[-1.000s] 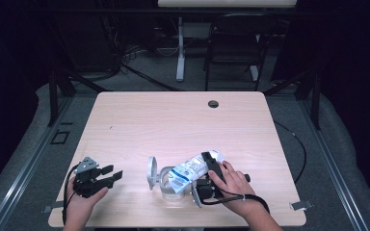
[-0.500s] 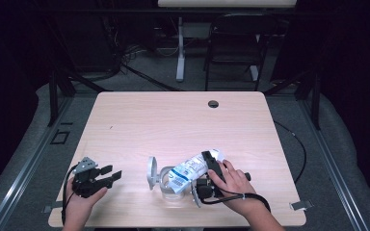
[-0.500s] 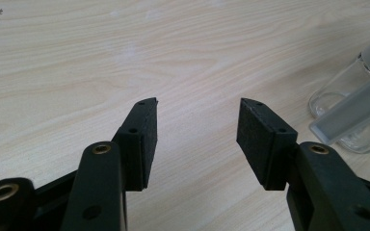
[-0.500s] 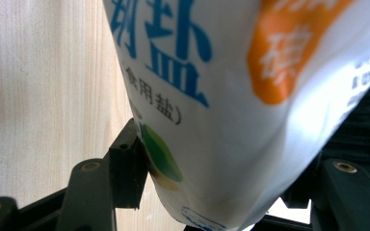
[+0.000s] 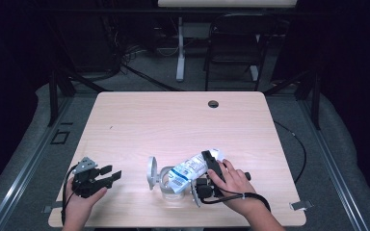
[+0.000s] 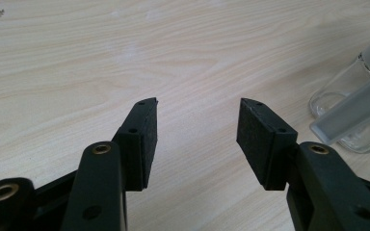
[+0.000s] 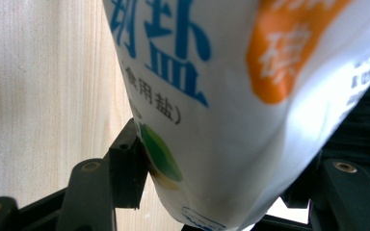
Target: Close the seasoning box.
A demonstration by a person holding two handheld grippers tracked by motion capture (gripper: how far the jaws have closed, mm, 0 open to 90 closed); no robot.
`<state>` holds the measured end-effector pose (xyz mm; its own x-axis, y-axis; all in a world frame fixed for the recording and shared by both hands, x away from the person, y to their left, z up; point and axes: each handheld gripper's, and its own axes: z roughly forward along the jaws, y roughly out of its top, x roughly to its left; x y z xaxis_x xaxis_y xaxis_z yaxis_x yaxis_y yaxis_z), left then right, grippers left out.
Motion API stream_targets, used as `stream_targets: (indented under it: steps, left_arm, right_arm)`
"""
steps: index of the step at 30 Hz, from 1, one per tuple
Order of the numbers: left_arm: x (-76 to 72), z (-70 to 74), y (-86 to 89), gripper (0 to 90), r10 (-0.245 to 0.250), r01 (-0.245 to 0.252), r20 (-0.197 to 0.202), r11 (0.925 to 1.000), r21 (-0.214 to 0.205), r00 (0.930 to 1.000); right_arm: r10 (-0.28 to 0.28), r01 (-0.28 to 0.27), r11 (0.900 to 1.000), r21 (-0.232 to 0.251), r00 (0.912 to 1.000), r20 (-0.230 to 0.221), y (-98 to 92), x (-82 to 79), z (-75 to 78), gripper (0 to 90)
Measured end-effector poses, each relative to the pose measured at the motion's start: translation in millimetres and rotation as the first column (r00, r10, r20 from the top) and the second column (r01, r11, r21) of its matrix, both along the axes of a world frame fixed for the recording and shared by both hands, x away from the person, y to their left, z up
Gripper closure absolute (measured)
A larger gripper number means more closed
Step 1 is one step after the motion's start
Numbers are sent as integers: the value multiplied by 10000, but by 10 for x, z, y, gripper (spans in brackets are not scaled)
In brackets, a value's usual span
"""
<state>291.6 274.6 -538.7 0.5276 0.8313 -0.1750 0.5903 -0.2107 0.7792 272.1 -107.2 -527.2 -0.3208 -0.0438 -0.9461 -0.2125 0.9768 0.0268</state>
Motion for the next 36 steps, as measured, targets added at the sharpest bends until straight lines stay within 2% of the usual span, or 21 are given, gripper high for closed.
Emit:
stream_targets:
  steps: [4, 5, 6, 10, 11, 15, 17, 21, 23, 25, 30, 32, 35, 36]
  left_arm:
    - [0, 5, 8, 496, -24, 24, 3, 10000, 17, 10000]
    - [-2, 5, 7, 496, -3, 3, 0, 10000, -3, 10000]
    - [-2, 5, 8, 496, -2, 2, -10, 10000, -2, 10000]
    - [-1, 5, 8, 496, -19, 19, 8, 10000, 18, 10000]
    - [-1, 5, 8, 496, -19, 19, 3, 10000, 16, 10000]
    - [-1, 4, 9, 496, -4, 4, -9, 10000, -3, 10000]
    - [-2, 6, 12, 496, 17, -17, -17, 10000, 1, 10000]
    - [-3, 9, 16, 496, 38, -38, -5, 10000, -15, 10000]
    - [-3, 10, 16, 496, 29, -29, -6, 10000, -7, 10000]
    - [-3, 11, 15, 496, 28, -28, -7, 10000, -8, 10000]
    - [-4, 13, 19, 496, 42, -42, 17, 10000, -18, 10000]
    - [-3, 14, 21, 496, 42, -42, 22, 10000, -18, 10000]
    - [-2, 13, 26, 496, 59, -59, 43, 10000, -46, 10000]
    - [-3, 14, 27, 496, 60, -60, 39, 10000, -49, 10000]
  right_arm:
    - [-27, 27, 10000, -54, 10000, 5, 4, -2, 7, 395]
    - [-115, 116, 9997, -219, 9999, 49, 8, -10, 20, 395]
    - [-18, 18, 9999, -104, 10000, 51, 9, -5, 8, 395]
    - [7, -6, 9999, -158, 10000, 76, 14, -12, 14, 395]
    - [-7, 10, 9995, -313, 9999, 108, 17, -19, 30, 395]
    - [-3, 8, 9993, -362, 9999, 143, 15, -20, 29, 396]
    - [-96, 107, 9984, -548, 9998, 198, 17, -20, 43, 396]
    - [-80, 95, 9984, -562, 9996, 276, 14, -14, 37, 396]
    - [-171, 196, 9968, -781, 9993, 332, 21, -25, 55, 397]
    - [-18, 33, 9981, -608, 9997, 250, 17, -10, 41, 397]
    - [-39, 64, 9973, -725, 9994, 339, 29, -9, 43, 397]
    - [-158, 200, 9954, -935, 9989, 450, 36, -17, 58, 397]
    - [-99, 131, 9962, -864, 9992, 379, 38, -13, 54, 398]
    - [-212, 262, 9937, -1089, 9987, 463, 47, -24, 70, 398]
